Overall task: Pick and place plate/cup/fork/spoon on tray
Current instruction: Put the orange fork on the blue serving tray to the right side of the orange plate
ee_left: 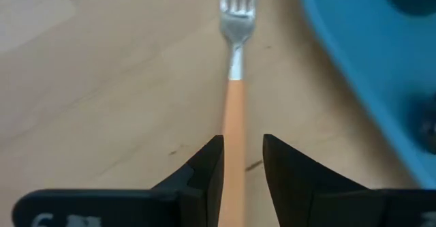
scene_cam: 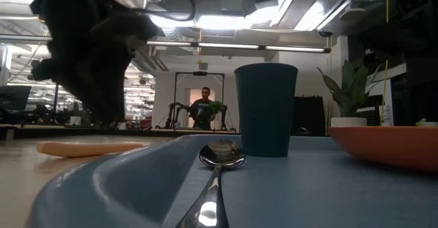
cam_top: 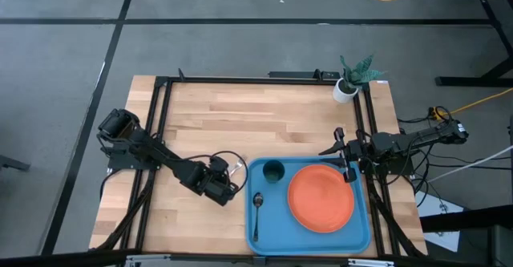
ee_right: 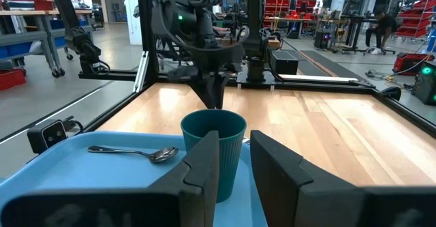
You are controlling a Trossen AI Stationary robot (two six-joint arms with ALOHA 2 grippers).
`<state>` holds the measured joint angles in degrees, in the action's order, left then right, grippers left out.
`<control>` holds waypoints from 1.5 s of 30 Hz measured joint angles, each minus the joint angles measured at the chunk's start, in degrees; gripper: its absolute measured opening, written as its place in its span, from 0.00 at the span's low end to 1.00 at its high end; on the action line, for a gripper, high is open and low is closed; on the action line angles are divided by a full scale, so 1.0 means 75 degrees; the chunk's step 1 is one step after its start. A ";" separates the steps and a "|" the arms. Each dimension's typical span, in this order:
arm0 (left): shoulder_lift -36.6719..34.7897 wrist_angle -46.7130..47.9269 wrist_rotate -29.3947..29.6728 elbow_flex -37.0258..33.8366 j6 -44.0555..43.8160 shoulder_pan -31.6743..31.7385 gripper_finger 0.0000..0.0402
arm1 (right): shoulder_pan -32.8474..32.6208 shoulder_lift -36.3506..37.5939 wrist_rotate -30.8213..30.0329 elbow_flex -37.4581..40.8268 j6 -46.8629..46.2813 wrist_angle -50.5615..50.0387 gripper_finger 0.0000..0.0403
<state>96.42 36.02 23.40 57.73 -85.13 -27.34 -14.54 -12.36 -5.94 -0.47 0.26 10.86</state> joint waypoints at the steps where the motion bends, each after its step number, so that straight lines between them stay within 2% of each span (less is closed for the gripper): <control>1: 0.0001 -0.0094 -0.0008 -0.0099 -0.0001 0.0006 0.24 | 0.0000 0.0002 -0.0001 0.0000 -0.0001 0.0000 0.22; 5: 0.0006 -0.0577 -0.0020 -0.0348 0.0035 0.0007 0.24 | 0.0002 0.0003 -0.0001 0.0000 0.0000 0.0000 0.22; 9: 0.0099 -0.0840 -0.0059 -0.0375 0.0542 0.0003 0.24 | 0.0001 0.0002 -0.0001 0.0000 0.0007 0.0000 0.22; 30: 0.0673 -0.1141 0.0029 -0.0354 0.0649 0.0042 0.24 | 0.0002 0.0000 -0.0001 0.0000 0.0000 -0.0015 0.22; 45: 0.0769 -0.1098 -0.0546 -0.0366 0.0464 0.0042 0.24 | -0.0001 0.0000 0.0001 0.0000 0.0002 -0.0001 0.22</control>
<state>102.19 27.79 19.30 54.98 -81.65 -27.03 -14.55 -12.36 -5.93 -0.47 0.27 10.85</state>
